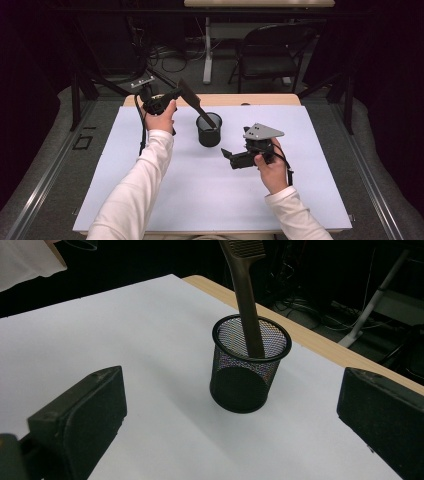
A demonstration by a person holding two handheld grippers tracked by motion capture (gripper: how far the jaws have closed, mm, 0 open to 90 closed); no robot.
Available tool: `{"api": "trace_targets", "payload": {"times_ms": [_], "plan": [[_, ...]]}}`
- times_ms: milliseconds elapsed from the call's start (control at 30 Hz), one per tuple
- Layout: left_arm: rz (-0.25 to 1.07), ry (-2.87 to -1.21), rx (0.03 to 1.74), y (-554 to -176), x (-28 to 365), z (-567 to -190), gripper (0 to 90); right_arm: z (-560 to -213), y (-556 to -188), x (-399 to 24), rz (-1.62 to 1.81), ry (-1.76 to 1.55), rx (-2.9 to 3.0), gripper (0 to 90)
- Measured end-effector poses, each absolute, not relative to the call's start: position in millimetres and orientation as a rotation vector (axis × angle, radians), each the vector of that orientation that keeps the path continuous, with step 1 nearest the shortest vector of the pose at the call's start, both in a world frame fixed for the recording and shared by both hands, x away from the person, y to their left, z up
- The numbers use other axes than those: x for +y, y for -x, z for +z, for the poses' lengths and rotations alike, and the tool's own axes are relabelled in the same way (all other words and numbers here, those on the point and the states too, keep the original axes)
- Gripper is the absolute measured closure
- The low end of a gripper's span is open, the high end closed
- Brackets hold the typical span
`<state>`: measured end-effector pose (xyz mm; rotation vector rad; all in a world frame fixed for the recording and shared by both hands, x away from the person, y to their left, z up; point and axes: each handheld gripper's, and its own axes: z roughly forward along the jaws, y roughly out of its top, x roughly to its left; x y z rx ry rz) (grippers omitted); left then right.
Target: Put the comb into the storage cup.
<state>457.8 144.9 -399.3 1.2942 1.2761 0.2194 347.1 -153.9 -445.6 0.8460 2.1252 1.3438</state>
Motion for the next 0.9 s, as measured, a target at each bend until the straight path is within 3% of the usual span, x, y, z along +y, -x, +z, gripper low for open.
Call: {"api": "trace_targets", "payload": {"times_ms": [900], "plan": [[0.209,-1.33,1.3,-464.5,130.6,-412.7,84.4,-445.6,-347.9,-155.3,1.345,-0.846,2.124,0.0]]}}
